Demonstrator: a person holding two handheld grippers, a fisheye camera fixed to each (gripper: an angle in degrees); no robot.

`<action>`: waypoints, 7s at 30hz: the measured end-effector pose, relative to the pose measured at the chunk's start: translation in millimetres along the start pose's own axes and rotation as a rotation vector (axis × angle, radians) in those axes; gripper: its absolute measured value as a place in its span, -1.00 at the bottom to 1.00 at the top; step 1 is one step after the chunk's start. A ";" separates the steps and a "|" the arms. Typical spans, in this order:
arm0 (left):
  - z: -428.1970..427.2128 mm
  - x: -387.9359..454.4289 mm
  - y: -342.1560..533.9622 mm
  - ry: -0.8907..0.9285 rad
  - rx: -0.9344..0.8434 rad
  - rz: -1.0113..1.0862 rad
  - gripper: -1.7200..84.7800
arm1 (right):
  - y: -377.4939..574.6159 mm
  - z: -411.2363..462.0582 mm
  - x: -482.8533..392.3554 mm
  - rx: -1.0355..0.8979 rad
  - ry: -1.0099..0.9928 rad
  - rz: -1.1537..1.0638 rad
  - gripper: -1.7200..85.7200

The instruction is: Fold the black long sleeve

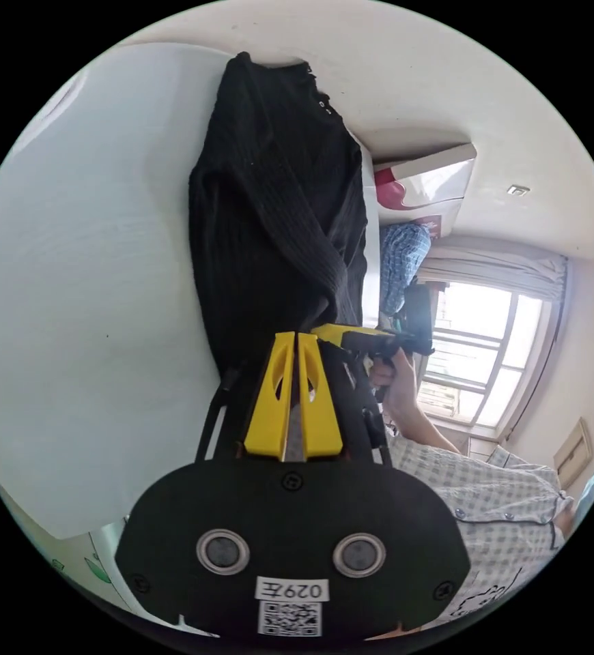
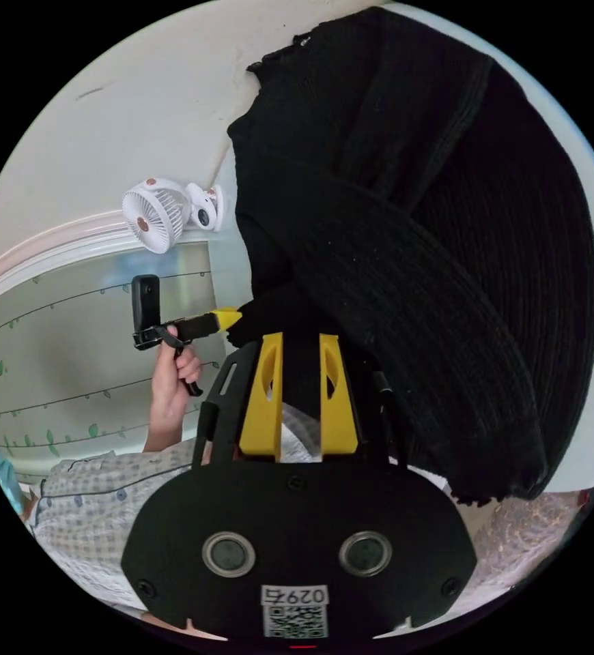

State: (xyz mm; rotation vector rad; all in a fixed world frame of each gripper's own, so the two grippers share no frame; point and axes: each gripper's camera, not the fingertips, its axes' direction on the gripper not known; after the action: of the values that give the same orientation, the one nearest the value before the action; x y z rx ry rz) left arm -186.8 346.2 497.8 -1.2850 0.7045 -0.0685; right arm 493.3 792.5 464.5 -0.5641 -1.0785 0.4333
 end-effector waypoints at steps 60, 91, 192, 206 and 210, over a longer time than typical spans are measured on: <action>183.6 193.2 -34.2 -0.533 -0.331 0.321 -0.87 | 78.0 -41.7 -35.6 0.105 0.432 0.172 -0.91; 149.7 253.3 -132.3 -1.029 -0.071 0.383 -0.98 | 15.2 11.5 -135.0 -0.096 0.746 -0.110 -0.97; -114.3 126.8 60.7 -0.449 0.142 -0.099 -0.96 | -139.2 -207.1 -173.8 0.051 0.386 -0.197 -0.94; -110.7 100.1 165.6 -0.246 0.300 -0.252 -0.96 | -189.3 -137.1 -135.9 -0.262 0.389 -0.119 -0.79; -87.7 109.4 138.2 -0.360 0.220 -0.248 -0.77 | -208.0 -99.4 -164.2 -0.214 0.491 -0.235 -0.73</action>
State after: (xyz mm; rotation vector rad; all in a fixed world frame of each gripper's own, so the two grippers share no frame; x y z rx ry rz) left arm -191.0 268.1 317.1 -1.1281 0.2202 -0.1102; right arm 527.9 512.4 444.2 -0.6801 -0.7070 -0.0333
